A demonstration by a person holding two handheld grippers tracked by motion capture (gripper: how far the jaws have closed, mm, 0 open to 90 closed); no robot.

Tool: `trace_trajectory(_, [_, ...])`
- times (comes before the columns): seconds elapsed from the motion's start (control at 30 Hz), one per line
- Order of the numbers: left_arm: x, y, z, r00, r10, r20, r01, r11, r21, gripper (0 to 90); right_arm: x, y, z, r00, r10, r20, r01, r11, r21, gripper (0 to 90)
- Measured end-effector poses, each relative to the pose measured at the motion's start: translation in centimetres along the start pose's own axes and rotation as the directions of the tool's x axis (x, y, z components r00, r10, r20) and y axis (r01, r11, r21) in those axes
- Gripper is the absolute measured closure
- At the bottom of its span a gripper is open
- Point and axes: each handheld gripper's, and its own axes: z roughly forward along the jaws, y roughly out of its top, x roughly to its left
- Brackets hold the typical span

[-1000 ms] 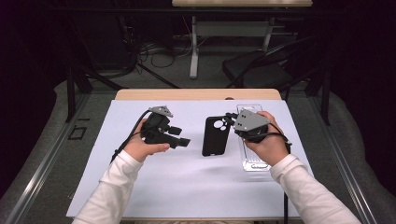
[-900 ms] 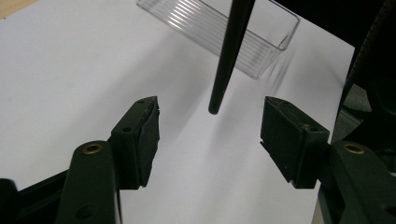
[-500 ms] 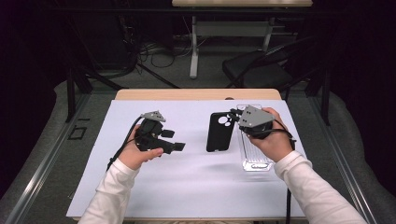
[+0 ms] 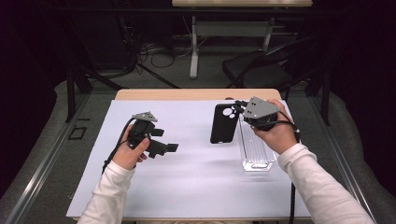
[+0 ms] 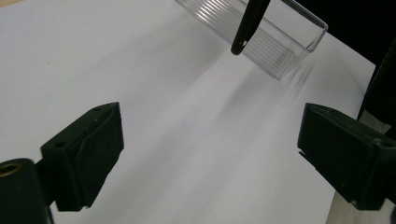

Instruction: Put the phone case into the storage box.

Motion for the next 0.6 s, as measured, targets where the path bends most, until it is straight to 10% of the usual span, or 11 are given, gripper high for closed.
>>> trace_trajectory(0.6, [0.8, -0.8, -0.3, 0.9998, -0.019, -0.006, 0.019, 0.9997, -0.015, 5.0, -2.2, -0.4, 1.3, 0.9989, -0.033, 0.033, 0.033, 0.999, 0.018, 81.4])
